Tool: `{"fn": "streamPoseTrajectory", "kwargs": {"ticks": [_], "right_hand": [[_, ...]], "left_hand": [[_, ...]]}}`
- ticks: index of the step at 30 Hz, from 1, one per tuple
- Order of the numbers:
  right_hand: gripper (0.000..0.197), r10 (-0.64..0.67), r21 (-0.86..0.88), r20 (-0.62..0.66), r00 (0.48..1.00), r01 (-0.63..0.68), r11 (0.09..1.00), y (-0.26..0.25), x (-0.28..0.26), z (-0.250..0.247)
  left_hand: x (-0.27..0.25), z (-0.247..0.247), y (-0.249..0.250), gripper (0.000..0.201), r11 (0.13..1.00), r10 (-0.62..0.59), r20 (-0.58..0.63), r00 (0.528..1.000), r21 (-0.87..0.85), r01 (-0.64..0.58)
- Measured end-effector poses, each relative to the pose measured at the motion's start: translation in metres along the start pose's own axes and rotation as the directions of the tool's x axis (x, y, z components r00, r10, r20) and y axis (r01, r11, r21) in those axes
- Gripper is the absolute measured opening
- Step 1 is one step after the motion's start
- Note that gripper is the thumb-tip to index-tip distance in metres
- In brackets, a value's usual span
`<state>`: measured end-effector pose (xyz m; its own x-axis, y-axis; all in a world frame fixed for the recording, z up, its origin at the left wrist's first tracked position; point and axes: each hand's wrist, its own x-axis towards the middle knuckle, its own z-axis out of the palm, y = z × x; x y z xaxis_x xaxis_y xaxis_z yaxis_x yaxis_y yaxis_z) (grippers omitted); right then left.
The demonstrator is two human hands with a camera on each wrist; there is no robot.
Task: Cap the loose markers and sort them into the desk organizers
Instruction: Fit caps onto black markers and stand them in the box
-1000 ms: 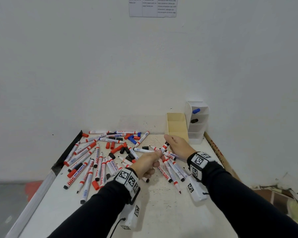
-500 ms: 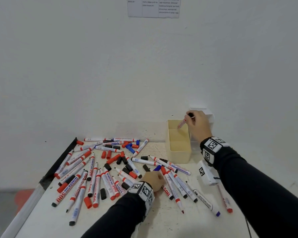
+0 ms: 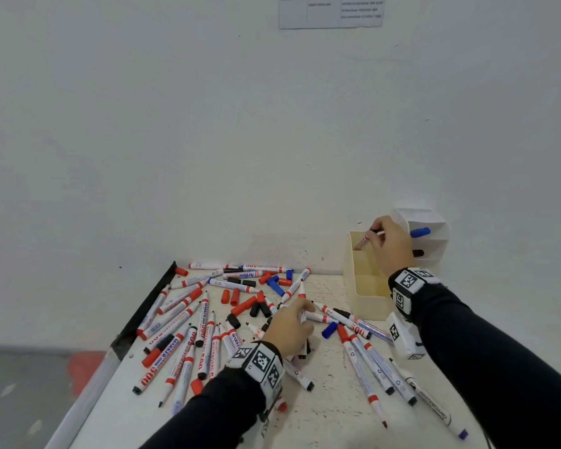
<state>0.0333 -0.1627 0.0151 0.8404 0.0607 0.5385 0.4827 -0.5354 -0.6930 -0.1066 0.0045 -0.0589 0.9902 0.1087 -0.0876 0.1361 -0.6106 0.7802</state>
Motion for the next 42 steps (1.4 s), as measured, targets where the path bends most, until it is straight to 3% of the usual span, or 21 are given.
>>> {"fn": "streamPoseTrajectory", "kwargs": {"ticks": [5, 9, 10, 12, 14, 15, 16, 17, 19, 20, 22, 23, 25, 27, 30, 32, 33, 36, 42], "right_hand": [[0.018, 0.144, -0.099, 0.117, 0.983, -0.133, 0.986, 0.018, 0.000, 0.015], [0.032, 0.274, -0.356, 0.351, 0.896, -0.143, 0.923, 0.020, -0.005, 0.018], [0.032, 0.265, -0.403, 0.359, 0.895, -0.107, 0.909, 0.016, -0.007, 0.017], [0.032, 0.138, -0.445, 0.260, 0.956, -0.008, 0.895, 0.006, -0.015, 0.020], [0.023, 0.045, -0.344, 0.219, 0.975, 0.034, 0.938, -0.007, -0.028, 0.027], [0.014, 0.047, -0.245, 0.283, 0.958, 0.025, 0.969, -0.014, -0.039, 0.032], [0.009, 0.070, -0.195, 0.408, 0.910, 0.012, 0.981, -0.020, -0.050, 0.038], [0.009, 0.104, -0.207, 0.548, 0.830, 0.014, 0.978, -0.025, -0.061, 0.044], [0.026, 0.188, -0.305, 0.737, 0.649, 0.071, 0.950, -0.029, -0.081, 0.057], [0.034, 0.241, -0.362, 0.775, 0.583, 0.098, 0.927, -0.029, -0.090, 0.063], [0.043, 0.323, -0.441, 0.792, 0.518, 0.122, 0.889, -0.026, -0.103, 0.072], [0.042, 0.325, -0.452, 0.795, 0.512, 0.145, 0.880, -0.026, -0.108, 0.074], [0.032, 0.306, -0.446, 0.798, 0.520, 0.167, 0.879, -0.026, -0.116, 0.077], [0.018, 0.271, -0.412, 0.777, 0.568, 0.132, 0.902, -0.026, -0.120, 0.077], [0.020, 0.230, -0.268, 0.650, 0.724, -0.064, 0.961, -0.028, -0.118, 0.073], [0.028, 0.166, -0.146, 0.550, 0.818, -0.101, 0.984, -0.032, -0.114, 0.068], [0.028, 0.135, -0.082, 0.526, 0.840, -0.108, 0.991, -0.035, -0.113, 0.065], [0.029, 0.064, 0.089, 0.515, 0.855, -0.128, 0.988, -0.042, -0.113, 0.058], [0.033, 0.045, 0.142, 0.542, 0.839, -0.144, 0.979, -0.040, -0.116, 0.047]], "left_hand": [[-0.005, -0.017, -0.012, 0.052, 0.988, -0.044, -0.089, 0.995, -0.153, 0.030], [-0.007, -0.031, -0.023, 0.038, 0.990, -0.117, -0.183, 0.976, -0.100, 0.100], [-0.008, -0.034, -0.025, 0.035, 0.989, -0.130, -0.207, 0.970, -0.092, 0.113], [-0.009, -0.040, -0.029, 0.033, 0.985, -0.159, -0.240, 0.958, -0.098, 0.139], [-0.012, -0.044, -0.032, 0.034, 0.982, -0.179, -0.259, 0.949, -0.100, 0.158], [-0.013, -0.045, -0.033, 0.035, 0.981, -0.186, -0.263, 0.947, -0.108, 0.163], [-0.015, -0.047, -0.033, 0.036, 0.978, -0.196, -0.261, 0.945, -0.124, 0.169], [-0.018, -0.048, -0.034, 0.037, 0.974, -0.208, -0.252, 0.945, -0.143, 0.176], [-0.021, -0.051, -0.035, 0.038, 0.964, -0.227, -0.222, 0.948, -0.189, 0.187], [-0.023, -0.052, -0.035, 0.038, 0.958, -0.238, -0.207, 0.949, -0.210, 0.194], [-0.027, -0.054, -0.036, 0.038, 0.948, -0.258, -0.189, 0.947, -0.239, 0.211], [-0.029, -0.056, -0.036, 0.038, 0.946, -0.262, -0.186, 0.947, -0.244, 0.214], [-0.032, -0.058, -0.039, 0.038, 0.953, -0.251, -0.191, 0.949, -0.223, 0.207], [-0.035, -0.060, -0.042, 0.037, 0.960, -0.236, -0.194, 0.952, -0.198, 0.198], [-0.040, -0.059, -0.046, 0.033, 0.967, -0.216, -0.190, 0.958, -0.176, 0.183], [-0.044, -0.056, -0.047, 0.032, 0.974, -0.202, -0.179, 0.963, -0.139, 0.178], [-0.045, -0.054, -0.047, 0.033, 0.976, -0.196, -0.166, 0.967, -0.126, 0.176], [-0.048, -0.050, -0.047, 0.034, 0.981, -0.177, -0.143, 0.974, -0.106, 0.163], [-0.052, -0.045, -0.040, 0.035, 0.990, -0.131, -0.164, 0.978, -0.067, 0.122]]}}
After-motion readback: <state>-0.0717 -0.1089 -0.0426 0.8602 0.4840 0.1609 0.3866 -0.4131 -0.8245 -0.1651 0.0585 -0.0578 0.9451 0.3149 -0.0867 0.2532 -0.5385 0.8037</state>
